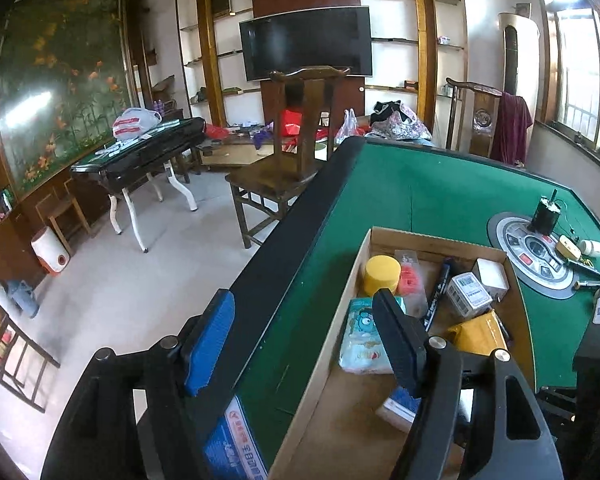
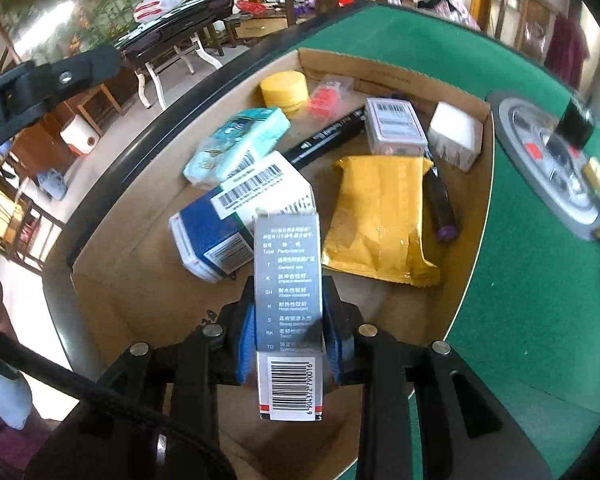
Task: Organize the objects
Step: 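Lower the snack bag into the tray with the left gripper while the right drops the white box there, then move both open grippers back toward the remaining items by the dial mat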
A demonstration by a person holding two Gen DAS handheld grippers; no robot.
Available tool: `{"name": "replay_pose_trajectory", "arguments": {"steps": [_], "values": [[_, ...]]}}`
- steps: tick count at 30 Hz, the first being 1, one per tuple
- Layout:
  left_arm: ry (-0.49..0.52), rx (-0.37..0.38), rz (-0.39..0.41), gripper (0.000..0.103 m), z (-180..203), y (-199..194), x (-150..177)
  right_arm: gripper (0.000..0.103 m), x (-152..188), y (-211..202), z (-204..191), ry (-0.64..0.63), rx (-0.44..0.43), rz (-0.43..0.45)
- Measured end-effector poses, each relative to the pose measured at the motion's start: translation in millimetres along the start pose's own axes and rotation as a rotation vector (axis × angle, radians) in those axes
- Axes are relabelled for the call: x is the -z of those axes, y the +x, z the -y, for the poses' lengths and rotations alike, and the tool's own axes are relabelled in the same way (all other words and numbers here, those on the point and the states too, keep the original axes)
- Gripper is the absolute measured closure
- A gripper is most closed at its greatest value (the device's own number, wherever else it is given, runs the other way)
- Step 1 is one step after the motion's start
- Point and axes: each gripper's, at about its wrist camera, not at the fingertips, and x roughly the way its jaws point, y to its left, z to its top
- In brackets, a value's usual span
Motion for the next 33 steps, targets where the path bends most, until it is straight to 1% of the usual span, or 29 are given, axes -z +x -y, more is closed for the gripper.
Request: {"name": "replay_pose_trajectory", "arguments": {"steps": [4,9,10,14,17,20,22,24,27,30,33], "values": [[0.012,-0.002,0.014,0.037,6,-8,2,0.076,8,-9,-1,-0.019,-0.017,0.014],[0.023,-0.012,0.031,0.037,12,-14,4,0.076,4,-5,2,0.018,-0.014,0.019],[0.025,-0.014,0.03,0.037,14,-15,4,0.075,4,-6,5,0.031,-0.018,0.02],[0.04,-0.019,0.03,0.037,22,-18,6,0.064,8,-14,17,0.081,-0.024,0.04],[0.053,-0.018,0.032,0.037,29,-22,7,0.059,9,-23,26,0.107,-0.038,0.063],[0.073,-0.016,0.033,0.037,39,-27,6,0.057,12,-33,34,0.122,-0.038,0.089],[0.091,-0.016,0.038,0.037,47,-31,7,0.057,13,-36,38,0.123,-0.041,0.103],[0.109,-0.015,0.043,0.037,54,-34,7,0.057,15,-41,42,0.124,-0.063,0.122],[0.138,-0.014,0.053,0.037,66,-39,7,0.056,21,-50,50,0.128,-0.034,0.154],[0.155,-0.014,0.061,0.037,78,-44,8,0.056,27,-63,59,0.145,-0.06,0.2],[0.175,-0.011,0.06,0.037,91,-48,8,0.056,32,-76,73,0.168,-0.038,0.241]]}}
